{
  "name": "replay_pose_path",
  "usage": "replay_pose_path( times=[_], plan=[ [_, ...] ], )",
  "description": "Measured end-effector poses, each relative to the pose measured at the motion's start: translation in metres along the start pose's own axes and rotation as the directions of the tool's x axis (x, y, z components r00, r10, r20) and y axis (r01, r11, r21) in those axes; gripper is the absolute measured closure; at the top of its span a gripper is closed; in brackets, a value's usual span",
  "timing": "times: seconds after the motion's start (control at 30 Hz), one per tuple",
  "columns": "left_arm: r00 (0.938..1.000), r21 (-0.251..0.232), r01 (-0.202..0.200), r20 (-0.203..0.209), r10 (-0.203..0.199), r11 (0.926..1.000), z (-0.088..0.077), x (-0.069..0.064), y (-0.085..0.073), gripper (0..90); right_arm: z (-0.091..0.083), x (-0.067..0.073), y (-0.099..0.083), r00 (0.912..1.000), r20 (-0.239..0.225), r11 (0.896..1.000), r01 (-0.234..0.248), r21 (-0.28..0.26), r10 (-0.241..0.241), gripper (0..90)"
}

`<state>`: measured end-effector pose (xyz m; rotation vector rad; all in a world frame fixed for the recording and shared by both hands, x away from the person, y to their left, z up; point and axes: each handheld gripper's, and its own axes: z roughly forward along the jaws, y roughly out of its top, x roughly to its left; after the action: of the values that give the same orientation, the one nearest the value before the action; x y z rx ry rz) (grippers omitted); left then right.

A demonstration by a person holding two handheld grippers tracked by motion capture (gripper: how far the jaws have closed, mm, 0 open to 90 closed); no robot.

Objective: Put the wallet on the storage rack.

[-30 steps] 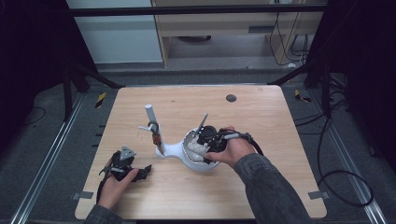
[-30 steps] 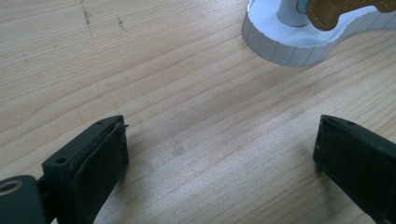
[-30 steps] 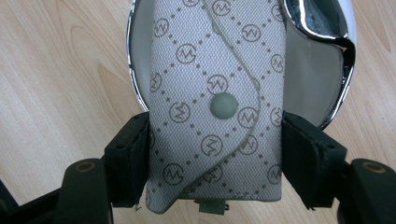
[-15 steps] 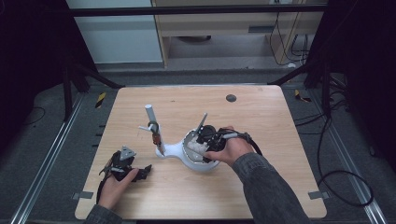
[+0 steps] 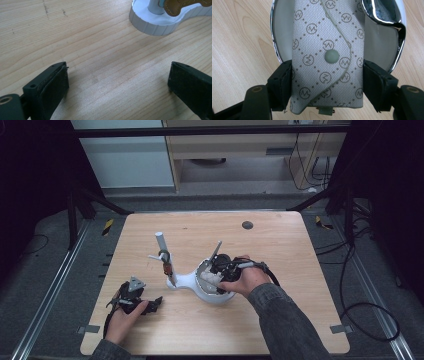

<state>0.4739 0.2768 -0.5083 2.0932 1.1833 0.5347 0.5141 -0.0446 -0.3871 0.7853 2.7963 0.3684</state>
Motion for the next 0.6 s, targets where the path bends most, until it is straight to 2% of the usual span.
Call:
replay_pose_path(
  times=[0.33,0.43,0.6],
  plan=[
    [1.0000,0.000,0.002,0.001,-0.002,1.0000,0.0000,-0.0001,0.0000,2.4,0.0019,0.0004,0.0003,0.9999,0.003,1.000,-0.013,-0.006,0.013,28.6],
    [1.0000,0.000,0.002,0.001,-0.002,1.0000,0.0000,-0.0002,0.0000,2.5,0.0023,-0.0004,-0.0006,0.9998,-0.003,1.000,-0.018,-0.019,0.018,23.5],
    [1.0000,0.000,0.002,0.001,-0.002,1.0000,0.0000,-0.0001,0.0000,2.5,-0.0007,-0.0008,-0.0019,0.9996,-0.003,0.999,-0.029,-0.030,0.029,22.3]
  ],
)
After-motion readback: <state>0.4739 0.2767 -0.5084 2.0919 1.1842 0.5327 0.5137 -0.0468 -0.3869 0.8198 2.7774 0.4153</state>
